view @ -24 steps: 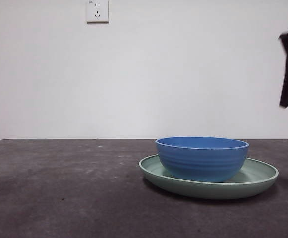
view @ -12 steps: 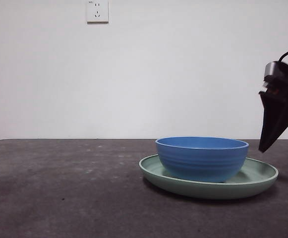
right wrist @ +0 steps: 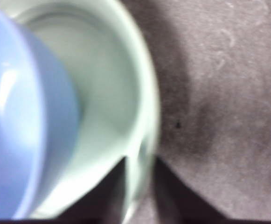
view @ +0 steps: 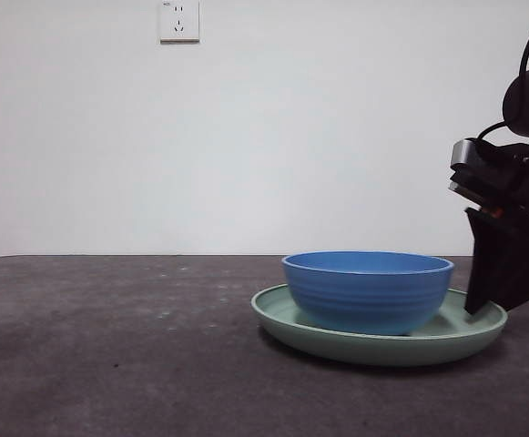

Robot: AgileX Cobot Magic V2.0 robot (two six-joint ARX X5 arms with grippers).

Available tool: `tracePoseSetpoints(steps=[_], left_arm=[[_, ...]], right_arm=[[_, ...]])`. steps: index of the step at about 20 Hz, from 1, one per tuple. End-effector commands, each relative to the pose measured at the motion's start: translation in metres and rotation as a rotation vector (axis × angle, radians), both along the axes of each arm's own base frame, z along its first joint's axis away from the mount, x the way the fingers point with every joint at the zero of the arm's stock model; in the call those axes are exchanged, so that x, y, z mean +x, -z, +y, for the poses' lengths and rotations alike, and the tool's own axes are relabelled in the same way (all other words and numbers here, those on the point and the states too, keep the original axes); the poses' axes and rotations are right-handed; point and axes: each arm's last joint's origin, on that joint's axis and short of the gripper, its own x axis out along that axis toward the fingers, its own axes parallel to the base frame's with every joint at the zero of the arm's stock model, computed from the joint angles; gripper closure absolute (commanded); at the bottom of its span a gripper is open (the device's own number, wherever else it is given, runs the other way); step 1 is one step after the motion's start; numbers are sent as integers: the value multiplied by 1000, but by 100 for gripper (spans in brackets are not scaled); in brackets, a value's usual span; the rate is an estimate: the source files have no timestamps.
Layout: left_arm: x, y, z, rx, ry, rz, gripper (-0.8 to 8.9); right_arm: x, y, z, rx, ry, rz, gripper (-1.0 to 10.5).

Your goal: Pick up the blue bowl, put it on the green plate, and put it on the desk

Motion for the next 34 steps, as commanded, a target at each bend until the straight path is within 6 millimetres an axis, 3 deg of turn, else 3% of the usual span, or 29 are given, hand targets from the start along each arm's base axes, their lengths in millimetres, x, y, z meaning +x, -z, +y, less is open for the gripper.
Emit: tracePoseSetpoints(steps=[1, 8, 13, 21, 24, 28, 34], left_arm=[[0, -4, 0, -25, -6, -7, 188], [0, -4, 0, -24, -6, -7, 188], [0, -4, 0, -25, -7, -8, 188], [0, -4, 0, -25, -6, -8, 188], [0, -4, 0, -26, -6, -9, 188], [0, -4, 0, -26, -6, -10, 188], [0, -4, 0, -26, -6, -10, 188]], right_arm=[[6, 4, 2, -2, -14, 8, 936], [7, 4, 2, 22, 45, 43, 936], [16, -14, 8, 85, 85, 64, 936], [32, -59, 61, 99, 70, -5, 936], [34, -53, 86, 108, 34, 12, 936], [34, -28, 113, 97, -9, 63, 936], [35, -14, 127, 54, 0, 61, 936]])
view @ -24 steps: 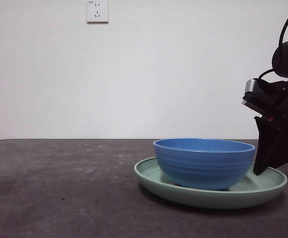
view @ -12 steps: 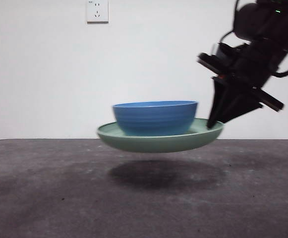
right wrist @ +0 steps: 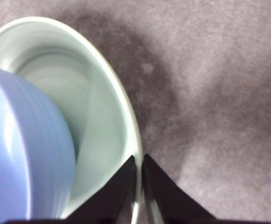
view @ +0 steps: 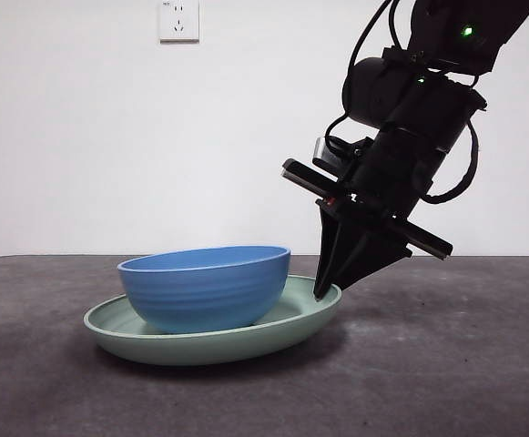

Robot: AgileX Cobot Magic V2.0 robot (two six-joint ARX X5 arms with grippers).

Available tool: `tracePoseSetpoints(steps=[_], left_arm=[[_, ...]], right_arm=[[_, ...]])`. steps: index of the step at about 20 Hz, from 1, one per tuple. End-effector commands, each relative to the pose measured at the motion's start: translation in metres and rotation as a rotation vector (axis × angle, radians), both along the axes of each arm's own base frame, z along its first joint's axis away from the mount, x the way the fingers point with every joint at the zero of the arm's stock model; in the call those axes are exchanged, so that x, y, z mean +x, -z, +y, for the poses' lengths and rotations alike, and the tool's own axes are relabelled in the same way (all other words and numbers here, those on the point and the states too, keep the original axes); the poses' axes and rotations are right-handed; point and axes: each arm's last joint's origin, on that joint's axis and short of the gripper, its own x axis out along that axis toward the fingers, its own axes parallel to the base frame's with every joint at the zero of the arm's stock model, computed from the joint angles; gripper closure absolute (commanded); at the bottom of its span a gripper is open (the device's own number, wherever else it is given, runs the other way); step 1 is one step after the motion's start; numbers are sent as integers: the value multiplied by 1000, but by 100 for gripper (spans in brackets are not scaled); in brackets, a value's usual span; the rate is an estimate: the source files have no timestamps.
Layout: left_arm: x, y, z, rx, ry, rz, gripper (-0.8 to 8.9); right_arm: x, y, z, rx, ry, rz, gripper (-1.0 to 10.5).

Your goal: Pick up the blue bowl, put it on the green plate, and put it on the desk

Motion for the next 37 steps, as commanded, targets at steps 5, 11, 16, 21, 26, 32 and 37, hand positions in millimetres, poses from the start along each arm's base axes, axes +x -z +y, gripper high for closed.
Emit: tracePoseSetpoints(steps=[5, 11, 16, 21, 26, 32, 37], left_arm=[[0, -4, 0, -13, 0, -16, 188], [0, -4, 0, -15, 0, -17, 188], [0, -4, 0, -14, 0, -16, 188], [0, -4, 0, -12, 0, -12, 188], [0, -4, 0, -11, 0, -11, 188], [0, -4, 0, -12, 0, -12, 188], [0, -4, 0, -11, 0, -11, 188]], right_arm=[[5, 0, 5, 19, 0, -7, 933], [10, -5, 6, 30, -2, -53, 641], [17, -49, -2, -40, 43, -149, 605], [-8, -128, -19, -162, 51, -290, 416], [-84, -187, -49, -201, -46, -337, 350], [-176, -224, -88, -224, -84, -379, 350], [-233, -237, -119, -176, -75, -439, 350]])
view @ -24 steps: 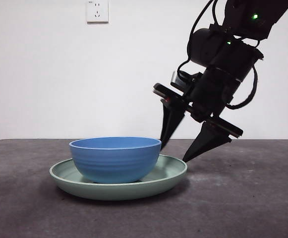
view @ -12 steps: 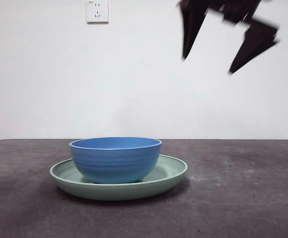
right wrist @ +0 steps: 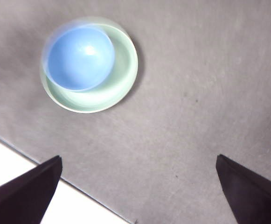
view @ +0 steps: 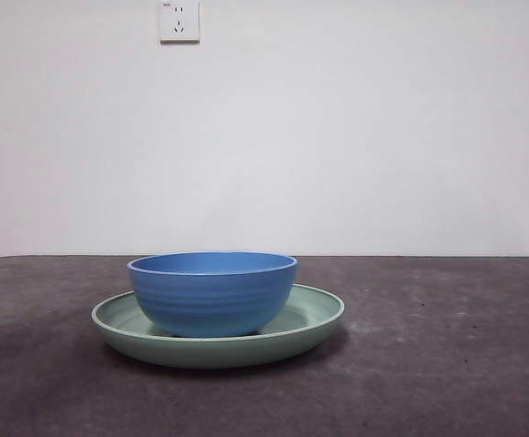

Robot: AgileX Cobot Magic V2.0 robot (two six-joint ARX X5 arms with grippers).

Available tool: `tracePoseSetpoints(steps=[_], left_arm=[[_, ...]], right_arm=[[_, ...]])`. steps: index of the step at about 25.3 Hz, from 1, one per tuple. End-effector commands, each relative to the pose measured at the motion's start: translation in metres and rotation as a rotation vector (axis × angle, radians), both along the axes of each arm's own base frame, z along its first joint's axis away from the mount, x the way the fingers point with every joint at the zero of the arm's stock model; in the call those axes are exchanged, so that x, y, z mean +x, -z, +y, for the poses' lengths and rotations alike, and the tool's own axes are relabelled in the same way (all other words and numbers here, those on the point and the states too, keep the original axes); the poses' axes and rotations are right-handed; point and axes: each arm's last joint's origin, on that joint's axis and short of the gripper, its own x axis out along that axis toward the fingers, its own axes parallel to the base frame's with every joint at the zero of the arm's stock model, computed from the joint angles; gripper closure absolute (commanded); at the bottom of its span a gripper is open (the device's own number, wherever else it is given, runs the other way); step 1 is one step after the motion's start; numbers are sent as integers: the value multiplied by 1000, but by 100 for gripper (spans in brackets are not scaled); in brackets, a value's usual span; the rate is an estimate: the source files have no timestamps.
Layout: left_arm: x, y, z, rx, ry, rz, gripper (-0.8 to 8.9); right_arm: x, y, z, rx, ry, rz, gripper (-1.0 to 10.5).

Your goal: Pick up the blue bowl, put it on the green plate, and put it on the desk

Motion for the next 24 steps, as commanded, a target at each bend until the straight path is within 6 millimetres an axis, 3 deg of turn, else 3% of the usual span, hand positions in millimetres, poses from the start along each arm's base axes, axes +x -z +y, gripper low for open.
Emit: tracePoseSetpoints(steps=[1, 5, 8, 15, 16, 17, 18, 19, 20, 24], left_arm=[[0, -3, 0, -7, 2, -12, 188], [-1, -1, 1, 12, 1, 14, 188], [-2, 1, 2, 26, 1, 31, 188], [-2, 1, 2, 28, 1, 31, 199], [-2, 1, 2, 28, 1, 32, 225], [-2, 1, 2, 31, 3, 30, 359], [-2, 1, 2, 31, 3, 29, 607], [-2, 1, 2, 30, 3, 29, 830], [-2, 1, 2, 29, 2, 27, 781], [-2, 1, 1, 27, 3, 26, 785]], right_arm=[[-23, -4, -13, 10, -1, -9, 351], [-56, -5, -34, 82, 5, -89, 351], [-70, 2, -42, 105, 9, -116, 352], [-61, 35, -37, 56, 10, -37, 353], [-59, 37, -35, 55, 9, -37, 411], [-57, 38, -34, 52, 7, -39, 610], [-56, 39, -34, 55, 6, -44, 863], [-55, 38, -33, 62, 7, -54, 933], [-54, 37, -33, 74, 10, -62, 928], [-54, 37, -33, 73, 14, -71, 928]])
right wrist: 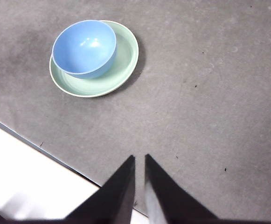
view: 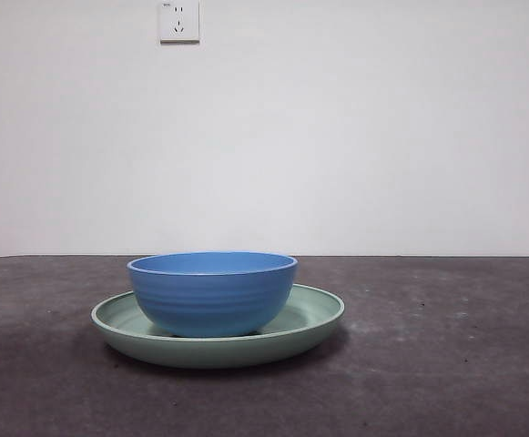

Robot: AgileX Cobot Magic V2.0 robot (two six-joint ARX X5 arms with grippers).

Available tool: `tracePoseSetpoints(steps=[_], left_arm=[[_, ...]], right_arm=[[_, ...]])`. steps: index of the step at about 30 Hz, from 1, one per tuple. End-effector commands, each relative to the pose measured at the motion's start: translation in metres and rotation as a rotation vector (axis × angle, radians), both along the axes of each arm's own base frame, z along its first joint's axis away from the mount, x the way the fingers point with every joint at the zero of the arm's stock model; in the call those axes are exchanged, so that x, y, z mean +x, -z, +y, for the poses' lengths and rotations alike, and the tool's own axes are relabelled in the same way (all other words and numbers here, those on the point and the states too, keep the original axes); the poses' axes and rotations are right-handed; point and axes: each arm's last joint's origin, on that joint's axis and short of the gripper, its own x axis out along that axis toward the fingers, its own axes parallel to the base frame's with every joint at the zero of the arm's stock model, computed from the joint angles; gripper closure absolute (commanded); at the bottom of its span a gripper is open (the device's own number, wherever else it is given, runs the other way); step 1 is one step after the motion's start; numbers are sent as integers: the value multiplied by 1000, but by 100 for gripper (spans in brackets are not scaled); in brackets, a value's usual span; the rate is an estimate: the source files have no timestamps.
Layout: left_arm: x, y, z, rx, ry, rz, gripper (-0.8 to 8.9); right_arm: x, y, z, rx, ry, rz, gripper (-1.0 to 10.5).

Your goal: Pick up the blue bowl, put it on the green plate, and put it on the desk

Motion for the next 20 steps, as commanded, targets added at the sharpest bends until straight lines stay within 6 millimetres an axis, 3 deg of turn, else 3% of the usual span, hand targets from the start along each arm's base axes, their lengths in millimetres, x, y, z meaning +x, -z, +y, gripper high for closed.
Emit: tracePoseSetpoints(steps=[1, 13, 16, 20], left_arm=[[0, -4, 0, -11, 3, -20, 785], [2, 0, 2, -31, -41, -20, 785], [13, 11, 1, -55, -110, -26, 788], [33, 37, 5, -74, -280, -214, 789]], right_arm=[[0, -3, 0, 18, 2, -11, 928], [0, -3, 0, 18, 2, -11, 928], [0, -3, 0, 17, 2, -12, 928], [0, -3, 0, 18, 2, -11, 928]])
